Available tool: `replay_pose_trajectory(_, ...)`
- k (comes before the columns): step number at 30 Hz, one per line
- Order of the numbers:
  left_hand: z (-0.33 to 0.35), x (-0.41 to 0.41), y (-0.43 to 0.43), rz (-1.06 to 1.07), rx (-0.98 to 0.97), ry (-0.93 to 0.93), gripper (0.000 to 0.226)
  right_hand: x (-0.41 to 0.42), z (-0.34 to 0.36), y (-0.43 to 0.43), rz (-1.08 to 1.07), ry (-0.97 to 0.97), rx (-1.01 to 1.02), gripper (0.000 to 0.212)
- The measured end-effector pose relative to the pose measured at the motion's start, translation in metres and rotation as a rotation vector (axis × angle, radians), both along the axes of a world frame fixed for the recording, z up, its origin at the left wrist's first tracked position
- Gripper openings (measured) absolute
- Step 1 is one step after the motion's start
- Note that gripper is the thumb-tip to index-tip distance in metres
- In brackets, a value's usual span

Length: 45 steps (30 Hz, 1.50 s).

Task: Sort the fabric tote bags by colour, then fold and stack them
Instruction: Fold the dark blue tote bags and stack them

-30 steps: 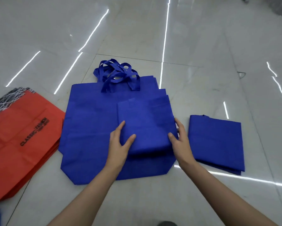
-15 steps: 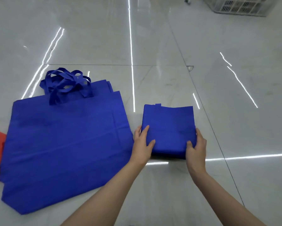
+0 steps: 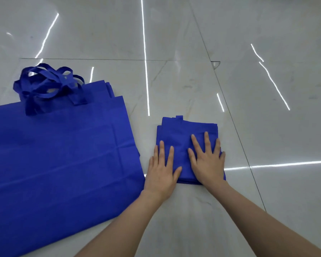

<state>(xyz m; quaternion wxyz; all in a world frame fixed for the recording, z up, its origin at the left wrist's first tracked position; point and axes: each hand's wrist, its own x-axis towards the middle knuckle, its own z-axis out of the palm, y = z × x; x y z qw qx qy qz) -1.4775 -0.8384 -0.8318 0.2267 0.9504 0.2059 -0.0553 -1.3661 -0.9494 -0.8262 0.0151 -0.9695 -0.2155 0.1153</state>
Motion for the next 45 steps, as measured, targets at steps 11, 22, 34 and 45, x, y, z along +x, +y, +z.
replay_pose_trajectory(11,0.008,0.002,0.000,0.000,-0.030,0.044,0.071,0.001,-0.001,0.001,0.028,-0.048,-0.012,0.072)
replay_pose_trajectory(22,0.051,-0.111,0.070,0.032,-0.064,-0.234,0.039,-0.047,0.052,0.021,0.579,-0.465,0.523,0.030)
replay_pose_trajectory(34,0.022,-0.286,0.129,0.285,-0.070,0.019,0.070,-0.185,0.012,0.109,1.121,0.190,0.050,0.049)
replay_pose_trajectory(45,0.021,-0.357,0.166,0.200,0.179,-0.048,0.064,-0.196,0.041,0.115,0.976,0.195,0.074,0.044)
